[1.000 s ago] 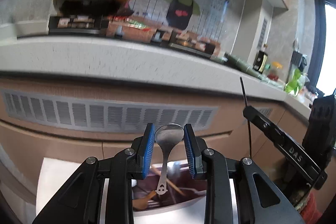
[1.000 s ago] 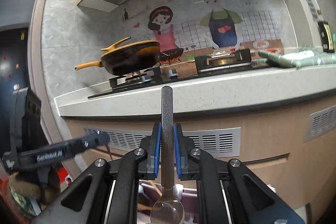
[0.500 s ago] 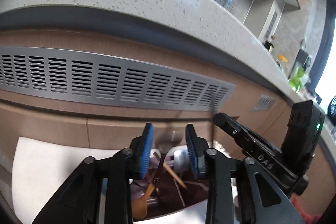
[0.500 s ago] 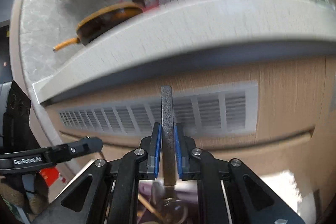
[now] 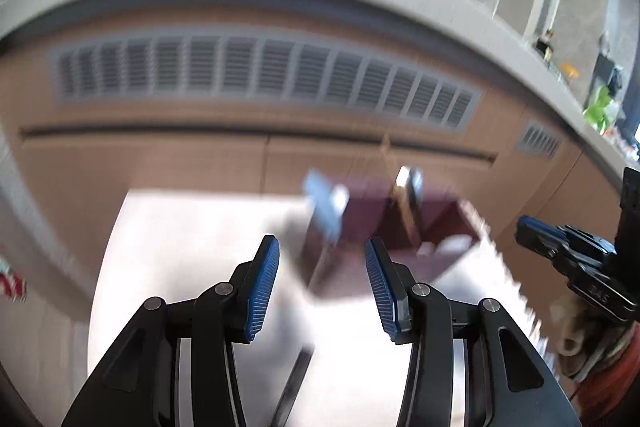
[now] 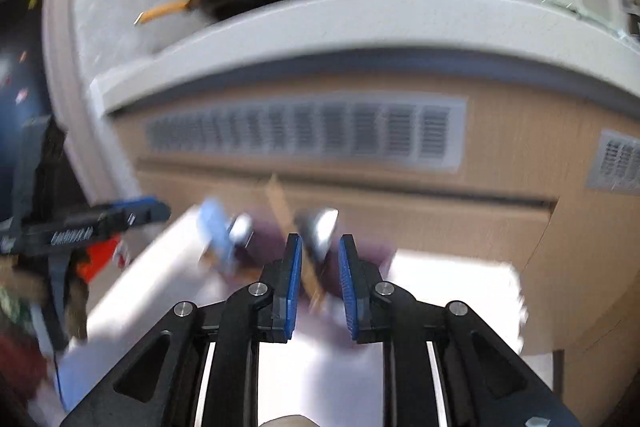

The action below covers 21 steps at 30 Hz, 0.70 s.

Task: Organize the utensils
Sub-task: 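Grasp a wooden chopstick with the right tool while the left tool approaches a dark spoon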

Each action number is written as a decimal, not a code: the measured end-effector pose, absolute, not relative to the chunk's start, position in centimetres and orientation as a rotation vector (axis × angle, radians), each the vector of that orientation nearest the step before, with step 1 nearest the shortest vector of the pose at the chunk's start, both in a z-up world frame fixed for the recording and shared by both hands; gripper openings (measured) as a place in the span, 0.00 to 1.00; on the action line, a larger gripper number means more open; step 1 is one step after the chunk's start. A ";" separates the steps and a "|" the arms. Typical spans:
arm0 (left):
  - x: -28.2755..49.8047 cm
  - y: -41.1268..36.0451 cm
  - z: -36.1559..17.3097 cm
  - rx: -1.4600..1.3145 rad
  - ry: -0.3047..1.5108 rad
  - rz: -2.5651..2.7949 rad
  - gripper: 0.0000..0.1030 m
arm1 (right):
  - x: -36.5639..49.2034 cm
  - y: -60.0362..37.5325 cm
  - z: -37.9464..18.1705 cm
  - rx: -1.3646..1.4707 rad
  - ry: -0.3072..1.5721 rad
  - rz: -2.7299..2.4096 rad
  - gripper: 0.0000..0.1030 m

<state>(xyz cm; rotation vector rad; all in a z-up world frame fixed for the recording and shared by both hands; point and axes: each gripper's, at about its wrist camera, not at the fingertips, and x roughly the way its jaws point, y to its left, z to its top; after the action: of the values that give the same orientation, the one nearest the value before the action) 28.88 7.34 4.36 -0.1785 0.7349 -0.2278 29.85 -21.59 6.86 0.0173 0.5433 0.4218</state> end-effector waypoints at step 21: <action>16.9 13.4 -6.3 -0.199 1.001 -0.139 0.45 | 21.3 -9.4 -7.9 -0.428 0.948 0.681 0.09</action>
<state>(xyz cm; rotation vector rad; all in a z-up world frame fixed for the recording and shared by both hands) 16.92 13.43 -6.29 -0.1992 1.0006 -0.1392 21.33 -9.41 -7.91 -0.4285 0.9480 0.6814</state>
